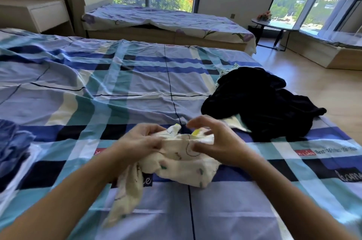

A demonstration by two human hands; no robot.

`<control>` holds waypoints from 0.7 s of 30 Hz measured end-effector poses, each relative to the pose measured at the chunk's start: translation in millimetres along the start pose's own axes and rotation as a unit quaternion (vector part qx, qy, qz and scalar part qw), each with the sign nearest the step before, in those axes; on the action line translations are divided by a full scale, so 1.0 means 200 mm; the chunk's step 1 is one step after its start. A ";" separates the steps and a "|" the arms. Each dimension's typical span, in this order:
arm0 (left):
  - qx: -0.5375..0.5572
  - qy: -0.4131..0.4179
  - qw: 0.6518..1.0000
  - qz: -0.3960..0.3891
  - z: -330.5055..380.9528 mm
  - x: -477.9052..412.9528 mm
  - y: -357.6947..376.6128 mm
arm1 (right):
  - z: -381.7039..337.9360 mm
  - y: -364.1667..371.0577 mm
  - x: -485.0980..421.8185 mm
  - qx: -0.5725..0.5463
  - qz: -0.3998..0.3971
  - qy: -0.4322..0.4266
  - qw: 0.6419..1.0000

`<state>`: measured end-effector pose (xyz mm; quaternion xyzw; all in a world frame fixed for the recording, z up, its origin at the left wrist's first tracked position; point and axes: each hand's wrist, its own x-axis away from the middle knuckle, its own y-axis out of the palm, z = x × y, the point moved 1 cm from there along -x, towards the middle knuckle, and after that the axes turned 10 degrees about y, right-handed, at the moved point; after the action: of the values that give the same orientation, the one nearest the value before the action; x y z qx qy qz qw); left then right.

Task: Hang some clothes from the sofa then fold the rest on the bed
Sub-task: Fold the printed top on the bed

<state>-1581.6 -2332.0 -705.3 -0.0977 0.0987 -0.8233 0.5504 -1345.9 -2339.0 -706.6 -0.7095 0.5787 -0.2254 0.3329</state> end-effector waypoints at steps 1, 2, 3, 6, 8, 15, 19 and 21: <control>-0.034 -0.002 0.999 0.006 0.01 0.00 -0.03 | 0.07 0.00 -0.01 0.064 -0.016 0.025 0.998; -0.075 -0.011 0.997 0.013 0.01 0.00 -0.06 | 0.13 0.00 -0.02 0.115 -0.046 0.045 0.991; -0.129 -0.030 0.991 0.013 0.00 0.00 -0.09 | 0.18 0.02 -0.03 0.146 -0.075 0.064 0.984; -0.342 -0.109 0.932 -0.046 -0.06 -0.01 -0.17 | 0.24 0.12 -0.08 0.142 -0.131 0.139 0.971; -0.406 -0.143 0.898 -0.089 -0.09 -0.01 -0.16 | 0.24 0.17 -0.12 0.099 -0.118 0.183 0.971; -0.400 -0.028 0.914 -0.056 -0.08 -0.01 -0.13 | 0.24 0.16 -0.19 0.004 -0.061 0.293 0.954; -0.294 0.090 0.948 0.077 -0.06 -0.04 -0.18 | 0.17 0.08 -0.19 -0.170 0.023 0.217 0.961; -0.243 0.138 0.948 0.150 -0.04 -0.06 -0.21 | 0.12 0.01 -0.20 -0.252 0.100 0.166 0.948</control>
<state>-1616.5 -2304.4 -701.7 -0.0980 0.3841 -0.6879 0.6080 -1339.8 -2296.3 -721.2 -0.6611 0.7319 -0.1526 0.0631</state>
